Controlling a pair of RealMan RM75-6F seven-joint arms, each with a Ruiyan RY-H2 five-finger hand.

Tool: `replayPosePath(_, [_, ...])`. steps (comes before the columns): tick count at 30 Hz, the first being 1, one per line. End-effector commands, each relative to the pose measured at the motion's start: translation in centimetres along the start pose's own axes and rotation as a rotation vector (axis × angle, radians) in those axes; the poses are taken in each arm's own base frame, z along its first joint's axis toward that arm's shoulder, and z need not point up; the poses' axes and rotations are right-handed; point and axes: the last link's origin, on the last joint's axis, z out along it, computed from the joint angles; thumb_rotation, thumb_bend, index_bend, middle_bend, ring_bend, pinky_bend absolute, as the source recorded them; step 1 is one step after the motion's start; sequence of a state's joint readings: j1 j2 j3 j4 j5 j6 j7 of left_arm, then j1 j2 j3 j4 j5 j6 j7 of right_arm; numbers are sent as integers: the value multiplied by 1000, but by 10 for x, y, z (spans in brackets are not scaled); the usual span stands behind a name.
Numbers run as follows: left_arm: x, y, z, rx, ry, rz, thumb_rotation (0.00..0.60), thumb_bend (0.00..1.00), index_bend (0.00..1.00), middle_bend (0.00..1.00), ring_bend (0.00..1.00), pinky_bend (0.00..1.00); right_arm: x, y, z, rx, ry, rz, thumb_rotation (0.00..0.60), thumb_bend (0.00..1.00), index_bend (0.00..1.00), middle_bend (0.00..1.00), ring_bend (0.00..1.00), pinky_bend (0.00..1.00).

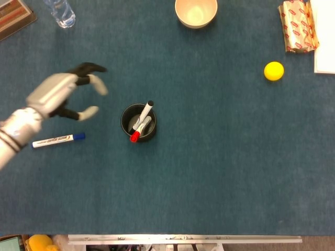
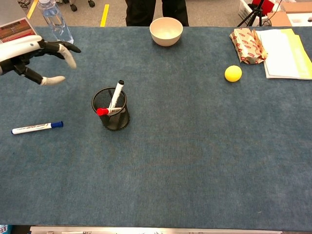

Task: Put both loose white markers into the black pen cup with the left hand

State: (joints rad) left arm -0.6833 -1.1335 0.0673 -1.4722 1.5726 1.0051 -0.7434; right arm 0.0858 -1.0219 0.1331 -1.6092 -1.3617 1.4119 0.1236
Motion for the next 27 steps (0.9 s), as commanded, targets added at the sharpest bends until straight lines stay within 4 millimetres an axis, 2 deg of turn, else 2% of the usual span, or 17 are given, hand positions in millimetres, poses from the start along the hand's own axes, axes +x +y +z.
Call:
replayPosePath(1, [11,-18,-20,59,31,65,600,323,462,148,65,163,-1,-1,1,4,-3,0,600,130,207,303,158,317])
replayPosePath(7, [17,-45,-49,148,66,204,600,323,461,151,66,163,-4,-3,4,14,-8,1,600,130,207,303,158,317])
replayPosePath(12, [13,-56,-66,196,61,276,600,323,424,151,66,163,-4,-7,5,23,-9,2,600,130,207,303,158,317])
replayPosePath(21, [-7,-68,-82,248,8,342,600,323,410,151,66,163,-5,-10,5,30,-11,1,600,130,207,303,157,317])
replayPosePath(27, [-31,-66,-84,239,-36,380,600,323,411,151,66,163,-4,-12,4,35,-12,2,600,130,207,303,158,317])
